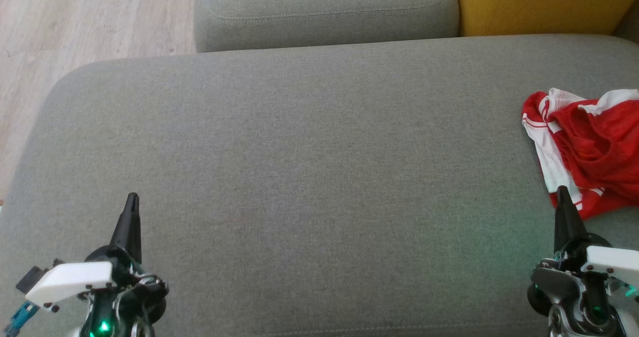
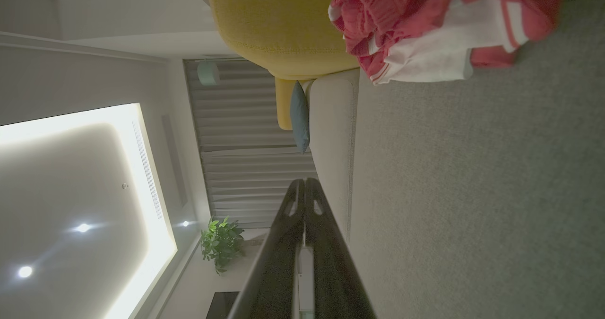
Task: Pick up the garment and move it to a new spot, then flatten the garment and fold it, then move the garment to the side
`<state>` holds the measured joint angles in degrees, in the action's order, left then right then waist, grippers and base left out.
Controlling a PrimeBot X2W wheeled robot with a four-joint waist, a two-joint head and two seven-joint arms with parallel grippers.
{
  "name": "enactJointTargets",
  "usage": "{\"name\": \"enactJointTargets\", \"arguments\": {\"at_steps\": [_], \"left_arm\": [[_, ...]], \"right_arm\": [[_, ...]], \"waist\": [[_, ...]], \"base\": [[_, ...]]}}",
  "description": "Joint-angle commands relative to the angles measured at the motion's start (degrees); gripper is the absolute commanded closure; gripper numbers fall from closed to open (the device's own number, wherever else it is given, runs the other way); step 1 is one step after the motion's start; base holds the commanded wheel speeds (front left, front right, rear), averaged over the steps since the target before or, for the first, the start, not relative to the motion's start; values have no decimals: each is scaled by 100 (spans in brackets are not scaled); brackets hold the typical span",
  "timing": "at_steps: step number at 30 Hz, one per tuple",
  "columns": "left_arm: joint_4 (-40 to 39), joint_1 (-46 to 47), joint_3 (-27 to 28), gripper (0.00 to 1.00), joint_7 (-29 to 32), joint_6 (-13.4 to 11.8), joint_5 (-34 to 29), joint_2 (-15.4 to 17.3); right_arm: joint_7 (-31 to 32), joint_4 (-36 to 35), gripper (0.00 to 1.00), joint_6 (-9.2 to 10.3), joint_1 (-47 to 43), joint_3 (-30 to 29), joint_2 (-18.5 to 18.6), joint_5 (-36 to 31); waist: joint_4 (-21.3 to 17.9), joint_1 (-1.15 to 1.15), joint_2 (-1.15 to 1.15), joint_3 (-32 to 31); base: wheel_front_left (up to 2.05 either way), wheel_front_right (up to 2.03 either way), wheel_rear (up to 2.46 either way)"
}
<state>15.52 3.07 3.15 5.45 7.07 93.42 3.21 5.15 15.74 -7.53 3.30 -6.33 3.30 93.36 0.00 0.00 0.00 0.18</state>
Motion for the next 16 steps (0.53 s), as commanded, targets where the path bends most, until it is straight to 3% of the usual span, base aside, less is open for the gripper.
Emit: {"name": "enactJointTargets", "arguments": {"at_steps": [1, 16], "left_arm": [[-151, 303, 246, 100, 30, 42, -50, 34], [-150, 305, 264, 100, 44, 42, -65, 22]], "right_arm": [[47, -177, 100, 4, 278, 89, 37, -30], [64, -176, 100, 4, 280, 69, 22, -47]], "waist": [[0, 0, 0, 0], [0, 0, 0, 0]], "base": [[0, 0, 0], [0, 0, 0]]}}
